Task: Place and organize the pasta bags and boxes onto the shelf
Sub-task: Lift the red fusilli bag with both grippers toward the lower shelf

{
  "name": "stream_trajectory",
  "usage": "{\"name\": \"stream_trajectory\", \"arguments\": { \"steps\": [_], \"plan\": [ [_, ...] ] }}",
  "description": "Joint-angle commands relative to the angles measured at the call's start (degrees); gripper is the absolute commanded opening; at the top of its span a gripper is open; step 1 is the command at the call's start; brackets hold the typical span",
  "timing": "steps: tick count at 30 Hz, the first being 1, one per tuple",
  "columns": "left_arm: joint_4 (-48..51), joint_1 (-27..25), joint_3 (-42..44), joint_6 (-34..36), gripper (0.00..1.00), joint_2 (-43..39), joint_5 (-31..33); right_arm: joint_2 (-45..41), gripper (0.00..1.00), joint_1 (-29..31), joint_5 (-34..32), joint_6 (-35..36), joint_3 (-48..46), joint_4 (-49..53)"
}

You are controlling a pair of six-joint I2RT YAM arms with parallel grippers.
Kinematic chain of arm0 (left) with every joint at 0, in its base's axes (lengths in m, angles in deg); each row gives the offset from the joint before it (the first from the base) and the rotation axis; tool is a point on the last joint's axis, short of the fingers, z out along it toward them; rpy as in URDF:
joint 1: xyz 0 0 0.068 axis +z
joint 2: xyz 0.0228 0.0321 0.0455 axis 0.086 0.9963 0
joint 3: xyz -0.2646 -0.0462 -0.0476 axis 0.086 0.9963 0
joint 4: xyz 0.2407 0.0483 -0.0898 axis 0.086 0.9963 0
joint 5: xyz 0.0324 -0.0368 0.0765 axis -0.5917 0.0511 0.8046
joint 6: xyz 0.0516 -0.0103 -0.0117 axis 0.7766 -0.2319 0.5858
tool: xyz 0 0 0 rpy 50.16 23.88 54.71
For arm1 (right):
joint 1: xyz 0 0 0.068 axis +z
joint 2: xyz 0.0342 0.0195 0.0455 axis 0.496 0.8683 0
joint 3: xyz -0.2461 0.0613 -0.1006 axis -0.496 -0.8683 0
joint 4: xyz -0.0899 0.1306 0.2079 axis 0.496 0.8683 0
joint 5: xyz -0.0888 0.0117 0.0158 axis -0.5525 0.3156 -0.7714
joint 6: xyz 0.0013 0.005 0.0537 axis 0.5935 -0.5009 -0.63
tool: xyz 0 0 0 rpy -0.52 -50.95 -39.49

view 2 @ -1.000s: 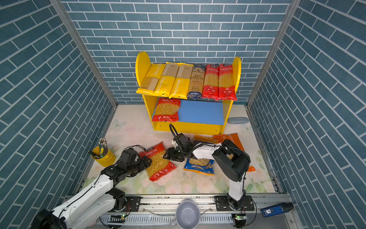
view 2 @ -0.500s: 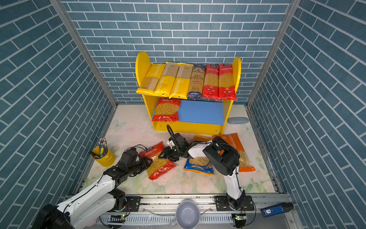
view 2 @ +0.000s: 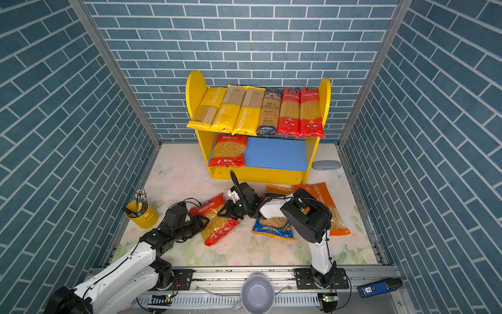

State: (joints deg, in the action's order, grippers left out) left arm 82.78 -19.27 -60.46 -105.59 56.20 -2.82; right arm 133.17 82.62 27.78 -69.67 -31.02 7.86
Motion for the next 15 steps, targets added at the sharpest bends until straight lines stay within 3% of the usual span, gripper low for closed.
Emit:
{"name": "stream_trajectory", "arguments": {
  "steps": [1,7,15],
  "plan": [
    [3.3,-0.2,-2.9,1.2,0.58,-2.3,-0.8,-5.8,0.19,0.2,-0.9,-1.0,-2.6,-4.6],
    [7.3,-0.2,-6.1,1.5,0.64,-6.2,0.3,-13.2,0.15,-0.1,-3.5,-0.9,-7.5,-5.9],
    [8.9,-0.2,-12.8,3.6,0.65,-5.2,0.5,-22.1,0.10,-1.6,-6.4,0.3,-11.9,-5.5]
  ]
}}
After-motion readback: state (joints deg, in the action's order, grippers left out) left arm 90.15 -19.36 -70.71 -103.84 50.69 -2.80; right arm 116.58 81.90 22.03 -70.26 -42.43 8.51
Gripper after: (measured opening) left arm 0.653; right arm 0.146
